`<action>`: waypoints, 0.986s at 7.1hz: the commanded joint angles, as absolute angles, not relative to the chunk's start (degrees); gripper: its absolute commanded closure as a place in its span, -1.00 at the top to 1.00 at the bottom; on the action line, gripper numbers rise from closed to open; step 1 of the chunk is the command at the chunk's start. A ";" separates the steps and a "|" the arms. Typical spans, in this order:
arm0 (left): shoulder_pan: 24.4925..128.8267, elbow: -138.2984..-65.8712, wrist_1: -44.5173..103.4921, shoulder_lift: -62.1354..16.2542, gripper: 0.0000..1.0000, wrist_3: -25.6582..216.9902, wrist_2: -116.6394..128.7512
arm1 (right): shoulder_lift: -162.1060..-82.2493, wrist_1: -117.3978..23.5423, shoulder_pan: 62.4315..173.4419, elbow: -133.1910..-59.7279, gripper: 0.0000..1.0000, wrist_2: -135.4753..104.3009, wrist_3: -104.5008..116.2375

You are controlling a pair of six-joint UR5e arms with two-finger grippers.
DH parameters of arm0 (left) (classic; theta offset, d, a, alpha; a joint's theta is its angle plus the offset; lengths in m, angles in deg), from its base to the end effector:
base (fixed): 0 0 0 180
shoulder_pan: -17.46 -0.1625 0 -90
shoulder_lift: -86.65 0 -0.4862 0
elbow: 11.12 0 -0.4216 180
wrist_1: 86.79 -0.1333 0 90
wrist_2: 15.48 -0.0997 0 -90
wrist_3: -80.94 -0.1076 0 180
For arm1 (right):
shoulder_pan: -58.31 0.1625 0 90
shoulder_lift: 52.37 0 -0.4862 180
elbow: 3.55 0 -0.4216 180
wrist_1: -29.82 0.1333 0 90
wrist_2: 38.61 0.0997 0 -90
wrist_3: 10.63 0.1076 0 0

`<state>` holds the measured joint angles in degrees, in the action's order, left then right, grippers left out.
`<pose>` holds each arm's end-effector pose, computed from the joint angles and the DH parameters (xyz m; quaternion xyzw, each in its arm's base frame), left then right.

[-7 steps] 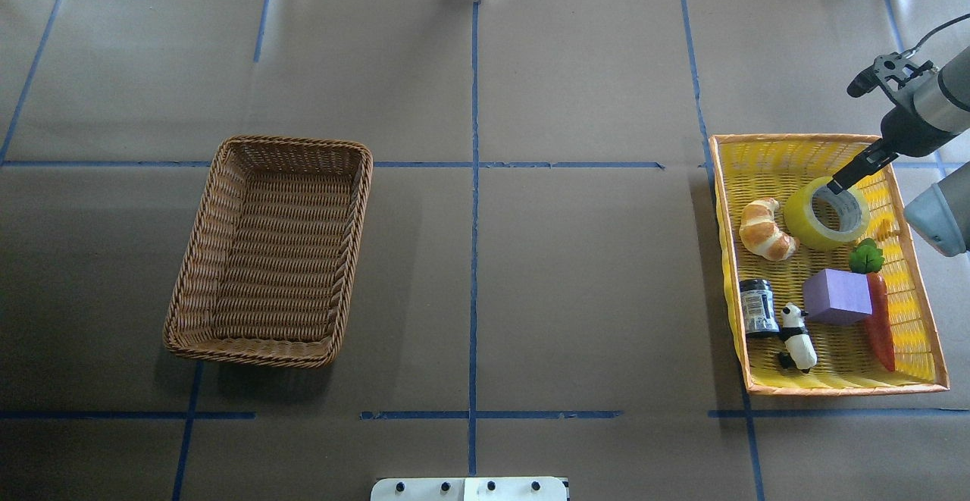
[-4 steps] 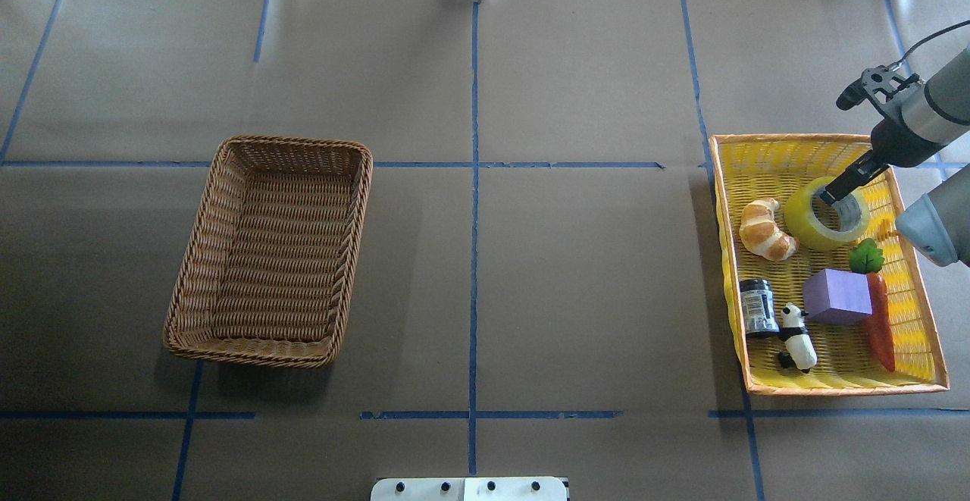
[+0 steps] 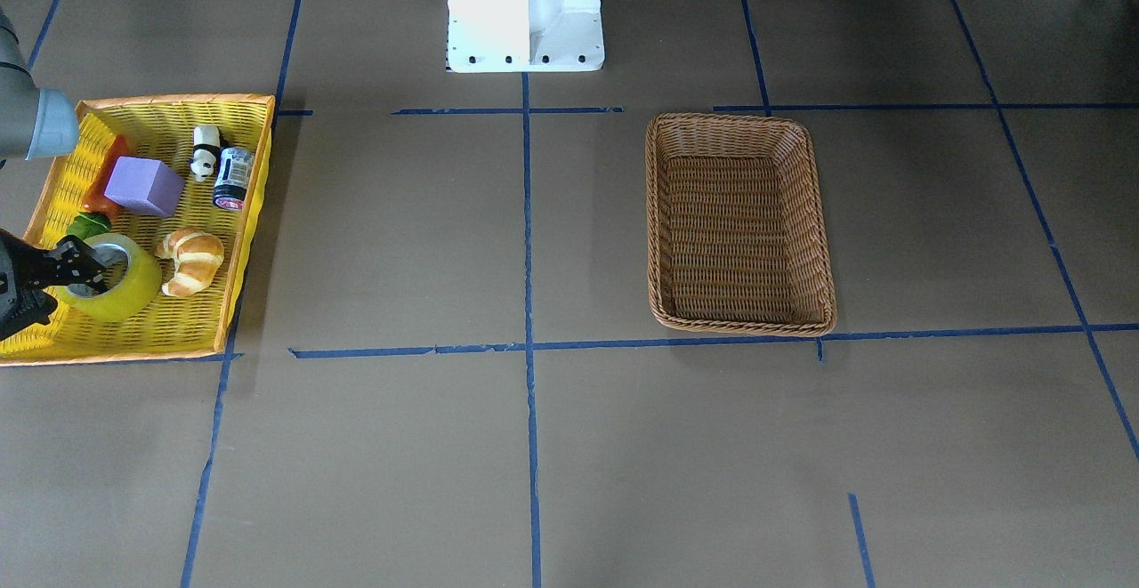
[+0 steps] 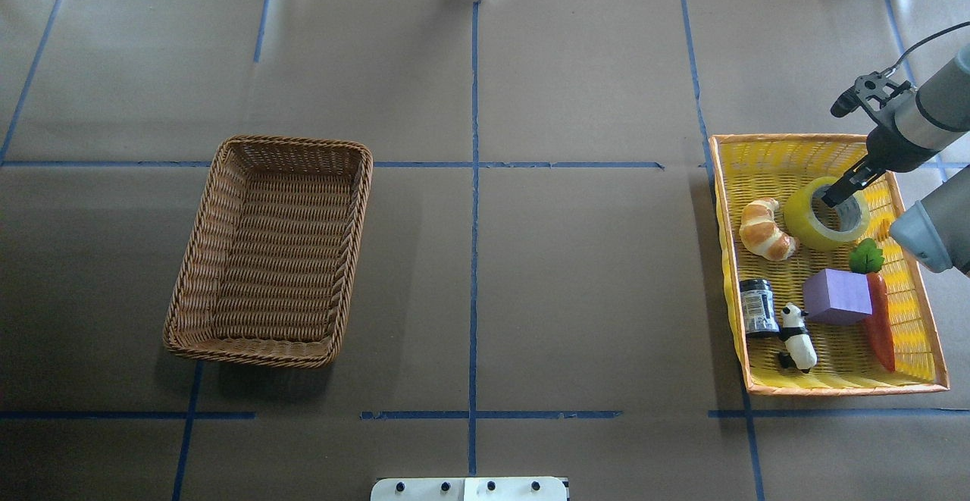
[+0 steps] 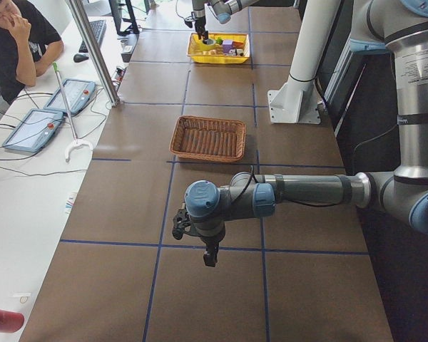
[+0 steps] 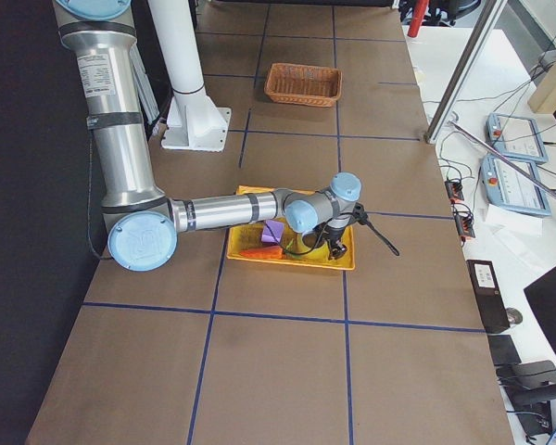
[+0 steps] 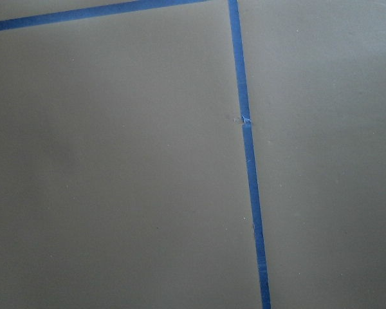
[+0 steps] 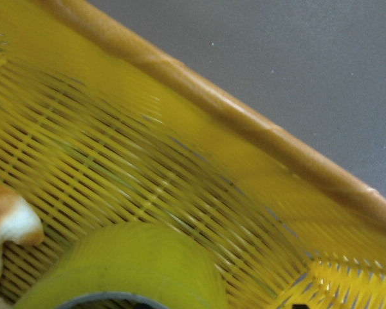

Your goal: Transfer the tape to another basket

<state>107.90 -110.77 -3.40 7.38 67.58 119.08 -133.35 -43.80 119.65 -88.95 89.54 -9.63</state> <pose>-0.0610 -0.4191 0.7375 -0.0162 0.3830 0.0786 0.9203 -0.2386 -0.5759 0.6539 0.0827 -0.3544 -0.2795 0.8885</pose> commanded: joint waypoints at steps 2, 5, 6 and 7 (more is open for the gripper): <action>107.90 -110.87 -3.38 7.29 1.00 67.58 119.08 | -133.32 -43.92 119.39 -89.07 -1.00 89.88 -9.67; 107.90 -112.10 -3.30 7.29 1.00 67.58 118.65 | -133.14 -43.92 121.48 -90.65 -1.00 90.32 -9.67; 107.90 -112.01 -3.21 6.33 1.00 67.92 118.82 | -132.88 -44.44 124.98 -91.00 -1.00 93.37 -8.53; 107.90 -113.49 -3.03 4.23 1.00 68.01 118.99 | -132.53 -44.45 127.97 -91.09 -1.00 97.23 -6.26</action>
